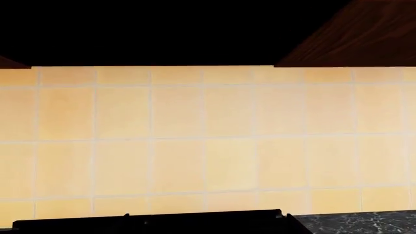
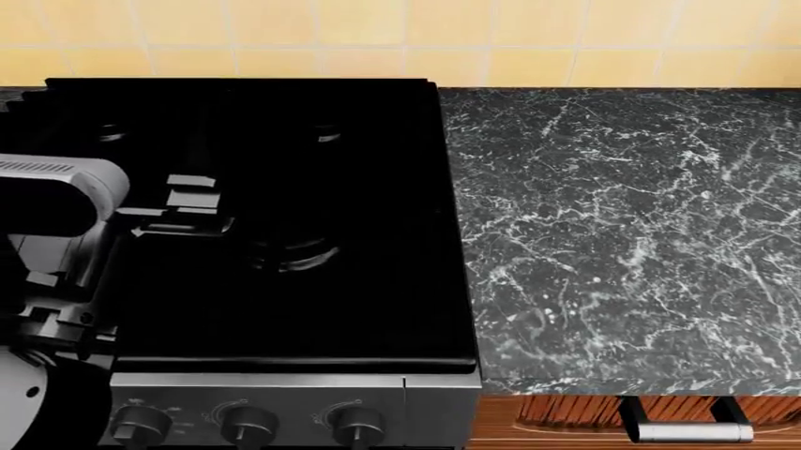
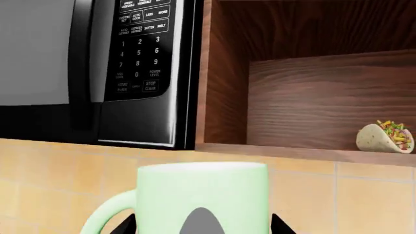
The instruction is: Pick the mug from the cabinet, place it under the coffee machine dispenser, and press the start button.
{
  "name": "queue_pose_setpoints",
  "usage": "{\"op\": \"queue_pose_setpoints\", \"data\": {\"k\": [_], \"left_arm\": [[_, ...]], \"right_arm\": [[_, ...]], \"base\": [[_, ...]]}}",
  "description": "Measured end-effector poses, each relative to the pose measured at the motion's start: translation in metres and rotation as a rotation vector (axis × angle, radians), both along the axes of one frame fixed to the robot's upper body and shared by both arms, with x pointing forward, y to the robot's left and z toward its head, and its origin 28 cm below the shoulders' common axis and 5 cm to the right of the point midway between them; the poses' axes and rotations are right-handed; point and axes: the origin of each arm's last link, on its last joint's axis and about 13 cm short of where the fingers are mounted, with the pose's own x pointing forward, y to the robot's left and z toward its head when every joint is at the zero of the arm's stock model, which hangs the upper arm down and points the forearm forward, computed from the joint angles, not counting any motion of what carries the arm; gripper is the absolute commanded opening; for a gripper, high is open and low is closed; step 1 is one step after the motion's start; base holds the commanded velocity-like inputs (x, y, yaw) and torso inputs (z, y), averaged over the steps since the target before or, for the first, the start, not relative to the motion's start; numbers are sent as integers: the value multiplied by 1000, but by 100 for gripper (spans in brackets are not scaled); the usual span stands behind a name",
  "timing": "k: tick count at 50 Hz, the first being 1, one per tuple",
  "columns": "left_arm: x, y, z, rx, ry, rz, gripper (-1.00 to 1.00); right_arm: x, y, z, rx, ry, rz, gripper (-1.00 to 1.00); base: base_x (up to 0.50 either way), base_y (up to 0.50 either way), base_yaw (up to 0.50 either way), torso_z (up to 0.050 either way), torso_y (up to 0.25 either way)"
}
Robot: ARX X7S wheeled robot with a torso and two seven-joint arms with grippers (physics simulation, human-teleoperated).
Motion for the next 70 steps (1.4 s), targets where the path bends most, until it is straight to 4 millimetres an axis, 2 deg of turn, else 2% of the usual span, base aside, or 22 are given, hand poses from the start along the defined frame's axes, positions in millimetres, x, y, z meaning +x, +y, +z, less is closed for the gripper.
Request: {"op": "queue_pose_setpoints", "data": {"k": [23, 44, 70], "left_arm": [[0, -2, -1, 9, -5, 15, 100], [-2, -5, -4, 12, -3, 9, 100], [-2, -6, -5, 10, -5, 1, 100]], "right_arm": [[-25, -22, -53, -58, 71, 24, -100], [-36, -22, -87, -57, 75, 29, -100], [-46, -18, -108, -72, 65, 19, -100]], "base": [[0, 0, 0, 0, 0], [0, 0, 0, 0, 0], [-49, -489, 0, 0, 0]]}}
